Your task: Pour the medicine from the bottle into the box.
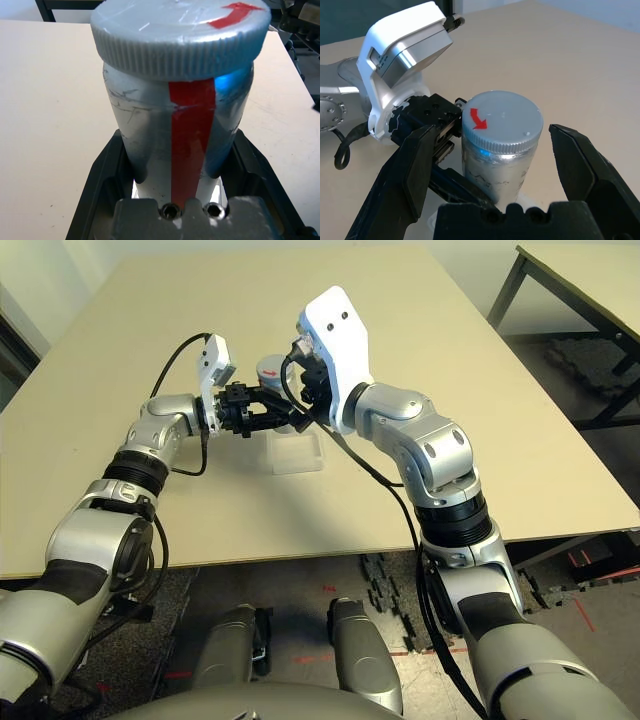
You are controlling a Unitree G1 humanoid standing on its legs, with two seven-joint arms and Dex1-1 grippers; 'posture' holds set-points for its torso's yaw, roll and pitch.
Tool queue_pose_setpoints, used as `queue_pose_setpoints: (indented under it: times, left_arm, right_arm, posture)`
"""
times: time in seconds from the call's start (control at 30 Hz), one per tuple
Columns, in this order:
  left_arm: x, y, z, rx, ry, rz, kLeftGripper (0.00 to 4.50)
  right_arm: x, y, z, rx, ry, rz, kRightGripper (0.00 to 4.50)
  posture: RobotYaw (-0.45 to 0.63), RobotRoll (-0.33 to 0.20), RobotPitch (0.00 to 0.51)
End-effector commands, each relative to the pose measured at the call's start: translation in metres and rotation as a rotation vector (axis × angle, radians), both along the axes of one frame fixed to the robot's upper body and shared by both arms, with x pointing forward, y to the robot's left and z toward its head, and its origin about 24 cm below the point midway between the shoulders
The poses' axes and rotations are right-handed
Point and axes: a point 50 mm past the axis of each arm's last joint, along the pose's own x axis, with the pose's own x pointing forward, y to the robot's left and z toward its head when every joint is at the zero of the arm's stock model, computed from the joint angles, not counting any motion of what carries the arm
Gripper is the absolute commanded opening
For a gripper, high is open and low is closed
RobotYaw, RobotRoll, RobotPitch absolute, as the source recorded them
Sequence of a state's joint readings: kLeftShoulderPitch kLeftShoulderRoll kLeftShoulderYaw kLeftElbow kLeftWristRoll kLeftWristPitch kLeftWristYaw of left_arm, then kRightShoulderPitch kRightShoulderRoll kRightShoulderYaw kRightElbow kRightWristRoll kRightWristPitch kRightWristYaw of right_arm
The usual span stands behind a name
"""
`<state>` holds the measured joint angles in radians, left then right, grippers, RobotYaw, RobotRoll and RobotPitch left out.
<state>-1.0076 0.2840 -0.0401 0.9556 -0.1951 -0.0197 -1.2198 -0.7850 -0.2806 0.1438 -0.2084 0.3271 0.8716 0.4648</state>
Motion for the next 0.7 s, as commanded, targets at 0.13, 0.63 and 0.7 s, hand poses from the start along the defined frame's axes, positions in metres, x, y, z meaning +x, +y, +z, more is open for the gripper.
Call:
queue_pose_setpoints:
  times: [0.13, 0.63, 0.7]
  left_arm:
    - [-0.0007, -0.0040, 0.0046, 0.002, -0.021, -0.019, 2.58]
    - [-0.0033, -0.0022, 0.0004, 0.020, -0.010, -0.026, 2.58]
    - [-0.0037, -0.0017, 0.0011, 0.023, -0.012, -0.032, 2.58]
  right_arm:
    - [0.0030, 0.0011, -0.0022, -0.016, -0.007, -0.006, 4.50]
    - [0.0040, 0.0043, 0.0049, 0.039, -0.012, 0.019, 2.62]
    - [0.0041, 0.0025, 0.0058, 0.052, 0.006, 0.048, 2.62]
  posture:
    - [-0.19, 0.000, 0.101]
    - [-0.19, 0.000, 0.105]
    - [-0.19, 0.000, 0.105]
